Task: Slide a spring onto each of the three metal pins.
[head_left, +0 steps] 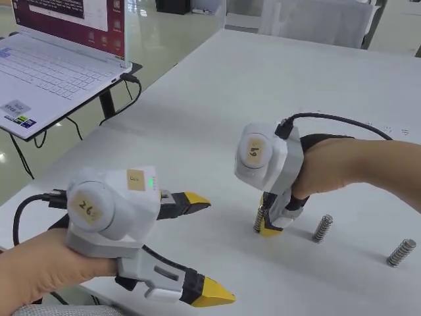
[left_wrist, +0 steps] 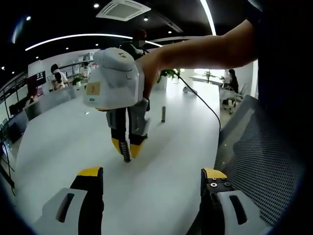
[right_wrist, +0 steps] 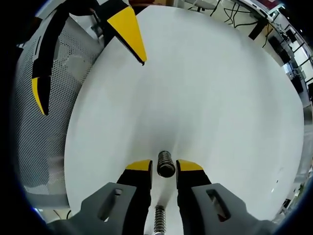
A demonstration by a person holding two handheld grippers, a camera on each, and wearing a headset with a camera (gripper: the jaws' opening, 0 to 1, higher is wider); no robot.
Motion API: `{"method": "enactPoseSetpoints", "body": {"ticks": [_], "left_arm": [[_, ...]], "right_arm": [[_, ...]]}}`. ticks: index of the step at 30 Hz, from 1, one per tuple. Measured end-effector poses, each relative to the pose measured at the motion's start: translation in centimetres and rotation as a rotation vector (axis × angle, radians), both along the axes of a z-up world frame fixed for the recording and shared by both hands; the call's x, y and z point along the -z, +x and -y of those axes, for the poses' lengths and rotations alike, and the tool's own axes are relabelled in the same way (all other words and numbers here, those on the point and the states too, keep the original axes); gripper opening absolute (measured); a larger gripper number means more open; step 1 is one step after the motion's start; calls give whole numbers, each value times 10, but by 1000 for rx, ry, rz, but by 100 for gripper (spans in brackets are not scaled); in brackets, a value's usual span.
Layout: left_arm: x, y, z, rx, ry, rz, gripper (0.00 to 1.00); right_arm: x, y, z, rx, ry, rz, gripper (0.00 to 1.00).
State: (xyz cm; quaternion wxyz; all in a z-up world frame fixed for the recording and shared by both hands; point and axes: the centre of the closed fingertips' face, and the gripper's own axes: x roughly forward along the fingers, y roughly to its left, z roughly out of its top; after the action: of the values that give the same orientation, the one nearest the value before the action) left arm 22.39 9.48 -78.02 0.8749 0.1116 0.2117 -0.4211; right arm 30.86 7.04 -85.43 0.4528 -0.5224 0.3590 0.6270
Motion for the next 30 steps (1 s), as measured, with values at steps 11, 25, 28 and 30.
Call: {"method": "enactPoseSetpoints", "body": {"ticks": [11,25,28,30], "left_arm": [[1,0,-1,1,4,-4,78],[1,1,-2,-2,2,-4,79],[1,1,-2,0,3,-4,79],[1,2,-1,1,3,-4,79]], "right_arm": [[-4,3,14,63,20,-19,20],[-13,-13,33,136,90,-65,24],[-15,-15,36,148,111,-62,25],[-19,-21,39,164,138,-72,25]]}}
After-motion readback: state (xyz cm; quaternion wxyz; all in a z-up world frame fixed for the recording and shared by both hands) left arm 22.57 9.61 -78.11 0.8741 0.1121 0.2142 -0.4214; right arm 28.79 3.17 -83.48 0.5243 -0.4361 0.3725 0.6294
